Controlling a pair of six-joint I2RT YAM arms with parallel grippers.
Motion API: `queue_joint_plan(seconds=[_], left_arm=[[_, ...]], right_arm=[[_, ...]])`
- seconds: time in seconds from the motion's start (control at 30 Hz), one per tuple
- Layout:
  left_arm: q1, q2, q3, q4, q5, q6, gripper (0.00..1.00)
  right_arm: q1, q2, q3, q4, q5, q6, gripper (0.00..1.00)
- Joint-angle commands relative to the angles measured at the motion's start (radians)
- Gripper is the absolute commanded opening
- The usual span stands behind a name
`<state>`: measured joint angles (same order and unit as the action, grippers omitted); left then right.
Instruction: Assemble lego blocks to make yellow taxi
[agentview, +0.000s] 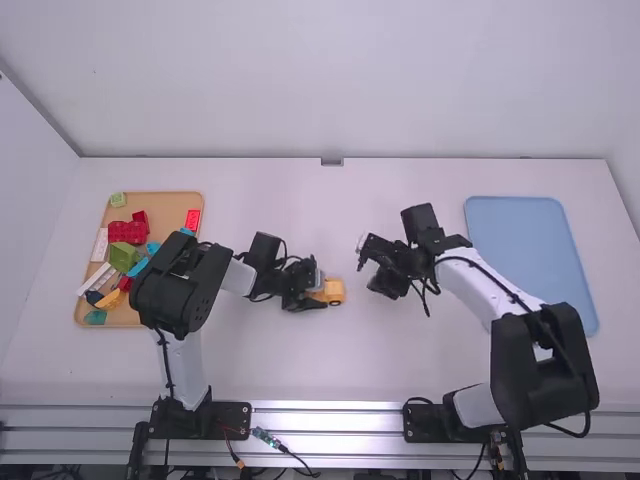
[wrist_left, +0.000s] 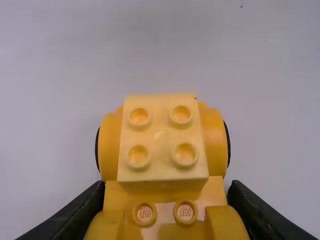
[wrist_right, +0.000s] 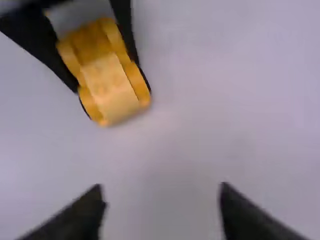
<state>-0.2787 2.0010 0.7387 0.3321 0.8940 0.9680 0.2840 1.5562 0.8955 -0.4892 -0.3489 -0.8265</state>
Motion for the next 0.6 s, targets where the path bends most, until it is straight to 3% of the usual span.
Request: queue_joint_plan(seconds=[0.0, 0.1, 0.23, 0.47, 0.57], left_arm=[[0.002, 0.019, -0.012, -0.004, -0.084, -0.050, 0.63], [0.002, 0.019, -0.012, -0.011, -0.107, -0.062, 0.71], [0.002, 0.015, -0.012, -0.034, -0.100, -0.063, 0.98], [0.003, -0.025, 0.044, -0.208, -0.147, -0.062, 0.99], [0.004, -0.060, 0.147, -0.446, -0.219, -0.038, 0.99]], right_arm=[[0.008, -0.007, 0.019, -0.036, 0.219, 0.114, 0.99], [0.012, -0.007, 0.019, -0.050, 0.243, 0.155, 0.99], [0.011, -0.007, 0.010, -0.034, 0.237, 0.172, 0.99], [0.010, -0.007, -0.007, 0.018, 0.221, 0.172, 0.99], [0.010, -0.007, -0.007, 0.036, 0.212, 0.172, 0.99]])
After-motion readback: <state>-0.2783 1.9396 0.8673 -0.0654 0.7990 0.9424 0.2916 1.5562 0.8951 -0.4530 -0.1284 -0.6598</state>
